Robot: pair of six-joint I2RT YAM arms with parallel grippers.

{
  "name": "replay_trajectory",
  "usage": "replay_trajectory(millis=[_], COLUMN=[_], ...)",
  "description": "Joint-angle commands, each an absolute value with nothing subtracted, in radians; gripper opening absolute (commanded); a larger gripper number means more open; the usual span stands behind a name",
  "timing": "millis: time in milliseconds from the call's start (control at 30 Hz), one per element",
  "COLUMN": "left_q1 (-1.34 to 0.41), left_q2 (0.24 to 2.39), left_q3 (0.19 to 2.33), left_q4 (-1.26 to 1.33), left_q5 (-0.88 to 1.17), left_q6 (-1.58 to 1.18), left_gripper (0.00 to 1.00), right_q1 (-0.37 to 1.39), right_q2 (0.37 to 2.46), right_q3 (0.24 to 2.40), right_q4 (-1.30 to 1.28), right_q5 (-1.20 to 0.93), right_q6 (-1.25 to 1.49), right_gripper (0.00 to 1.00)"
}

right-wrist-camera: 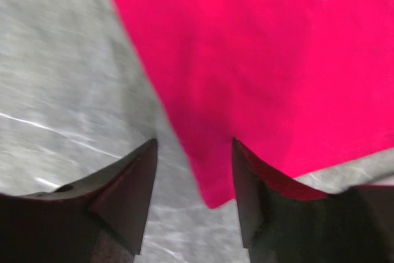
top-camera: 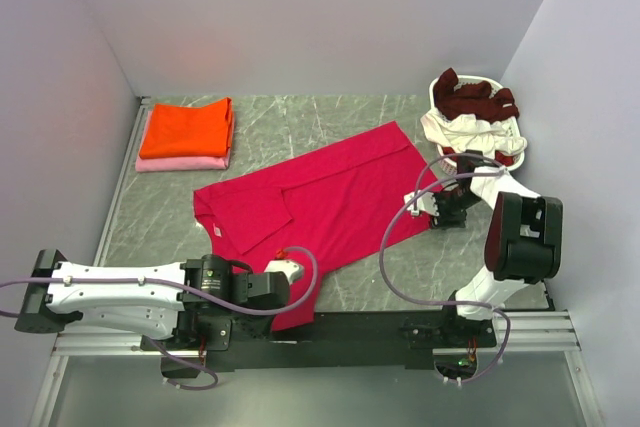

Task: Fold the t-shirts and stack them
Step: Fold the tshirt

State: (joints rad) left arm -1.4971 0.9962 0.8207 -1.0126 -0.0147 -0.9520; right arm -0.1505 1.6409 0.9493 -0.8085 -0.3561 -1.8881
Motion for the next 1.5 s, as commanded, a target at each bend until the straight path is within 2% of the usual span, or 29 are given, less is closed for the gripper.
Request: replay_trajectory(millis=[0, 67, 167, 200, 300, 400, 567, 667, 733, 867, 900, 933, 1133, 1467], left_q1=[-1.49, -1.483, -1.474, -1.471, -1.47, -1.47, -1.47, -1.47, -1.47, -1.47, -1.471, -1.47, -1.47, -1.47], left_q2=[0.976, 0.962, 0.933, 0.922, 0.873, 0.833, 0.796, 0.805, 0.819, 0.833, 0.834, 0.838, 0.833, 0.828], left_q3=[0.816, 0.813, 0.811, 0.811, 0.804, 0.795, 0.776, 0.765, 0.761, 0.77, 0.775, 0.776, 0.792, 0.769], left_q4=[-1.04, -1.054, -1.075, -1.087, -1.1, -1.112, -1.098, -1.083, -1.074, -1.068, -1.068, -1.069, -1.068, -1.005], left_q5=[0.005, 0.003, 0.003, 0.003, 0.006, 0.02, 0.063, 0.08, 0.095, 0.087, 0.084, 0.081, 0.061, 0.061], left_q6=[-0.969, -0.974, -0.989, -1.005, -1.031, -1.051, -1.058, -1.048, -1.039, -1.022, -1.022, -1.02, -1.015, -0.997], left_gripper=[0.0, 0.01, 0.0, 0.01, 0.0, 0.0, 0.01, 0.01, 0.0, 0.0, 0.01, 0.01, 0.0, 0.0], right_q1=[-0.132, -0.121, -0.117, -0.117, -0.115, -0.11, -0.103, -0.1, -0.1, -0.136, -0.158, -0.176, -0.284, -0.29], right_q2=[1.684, 1.69, 1.683, 1.671, 1.631, 1.57, 1.429, 1.35, 1.316, 1.285, 1.289, 1.295, 1.333, 1.445], right_q3=[0.974, 0.969, 0.968, 0.962, 0.919, 0.871, 0.743, 0.672, 0.64, 0.67, 0.689, 0.724, 0.761, 0.724], right_q4=[-0.732, -0.732, -0.748, -0.753, -0.761, -0.788, -0.837, -0.864, -0.874, -0.902, -0.923, -0.963, -0.991, -0.887], right_q5=[-0.273, -0.262, -0.265, -0.262, -0.25, -0.25, -0.227, -0.21, -0.209, -0.255, -0.27, -0.288, -0.293, -0.273], right_q6=[-1.888, -1.885, -1.873, -1.876, -1.894, -1.908, -1.942, -1.951, -1.939, -1.861, -1.87, -1.884, -2.003, -2.043], right_gripper=[0.56, 0.52, 0.34, 0.24, 0.12, 0.05, 0.01, 0.02, 0.06, 0.32, 0.42, 0.45, 0.47, 0.43])
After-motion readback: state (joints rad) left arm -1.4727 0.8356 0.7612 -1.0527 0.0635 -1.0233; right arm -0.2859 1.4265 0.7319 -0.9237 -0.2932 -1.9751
